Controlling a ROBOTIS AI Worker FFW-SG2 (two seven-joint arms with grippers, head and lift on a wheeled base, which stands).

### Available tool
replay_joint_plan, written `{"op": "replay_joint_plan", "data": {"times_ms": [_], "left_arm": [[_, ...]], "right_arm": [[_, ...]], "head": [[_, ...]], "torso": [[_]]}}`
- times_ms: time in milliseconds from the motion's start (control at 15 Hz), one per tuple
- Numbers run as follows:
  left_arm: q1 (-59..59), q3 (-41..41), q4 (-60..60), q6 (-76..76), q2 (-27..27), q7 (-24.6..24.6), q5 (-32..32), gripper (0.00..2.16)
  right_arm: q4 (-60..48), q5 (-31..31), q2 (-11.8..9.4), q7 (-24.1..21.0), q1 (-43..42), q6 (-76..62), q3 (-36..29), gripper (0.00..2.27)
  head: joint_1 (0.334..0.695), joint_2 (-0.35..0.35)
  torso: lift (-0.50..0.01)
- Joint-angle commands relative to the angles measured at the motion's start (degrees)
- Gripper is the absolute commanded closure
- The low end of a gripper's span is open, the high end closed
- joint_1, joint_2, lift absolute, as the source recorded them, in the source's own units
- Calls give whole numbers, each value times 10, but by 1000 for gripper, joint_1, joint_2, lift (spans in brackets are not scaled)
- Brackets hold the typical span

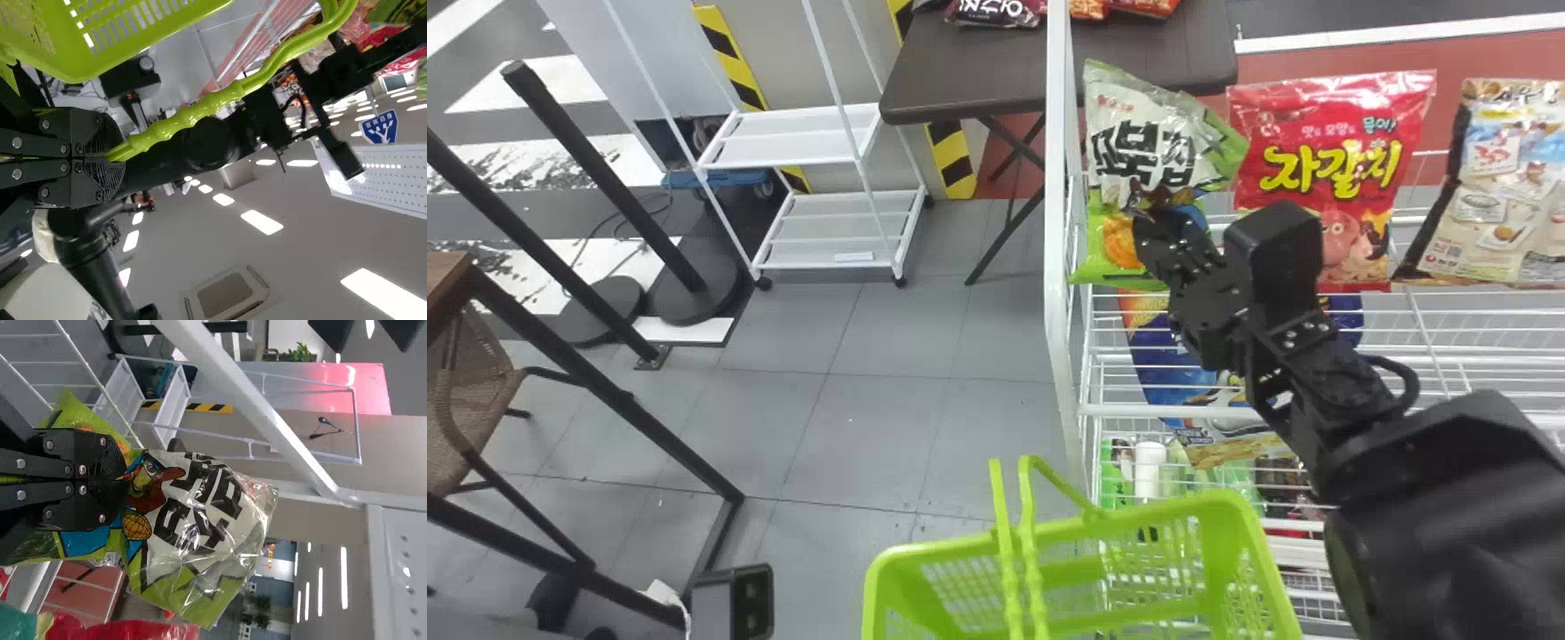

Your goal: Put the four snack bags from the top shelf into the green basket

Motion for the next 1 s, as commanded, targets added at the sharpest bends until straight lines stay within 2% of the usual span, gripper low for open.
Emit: {"op": "replay_joint_plan", "data": {"times_ms": [0, 200, 467, 600, 733, 933], "left_arm": [[-31, 11, 0, 38, 0, -7, -1, 2148], [-48, 15, 1, 56, 0, -7, -3, 2148], [-61, 14, 8, 68, 0, -7, -10, 2148], [-63, 11, 10, 74, -2, -7, -16, 2152], [-63, 11, 14, 74, -4, -7, -20, 2148], [-63, 12, 20, 74, -6, -7, -20, 2148]], "right_arm": [[-76, 8, -6, -3, 68, 6, -15, 2246], [-185, 5, -26, -2, 170, 34, -57, 2246], [-331, -26, -51, 29, 319, 59, -111, 2246], [-382, -54, -73, 48, 355, 124, -115, 2246], [-410, -70, -80, 73, 373, 192, -113, 2246], [-436, -95, -99, 91, 374, 284, -91, 2246]], "head": [[695, 228], [695, 193], [695, 99], [695, 78], [695, 70], [695, 110]], "torso": [[-6], [-6], [-6], [-6], [-6], [-6]]}}
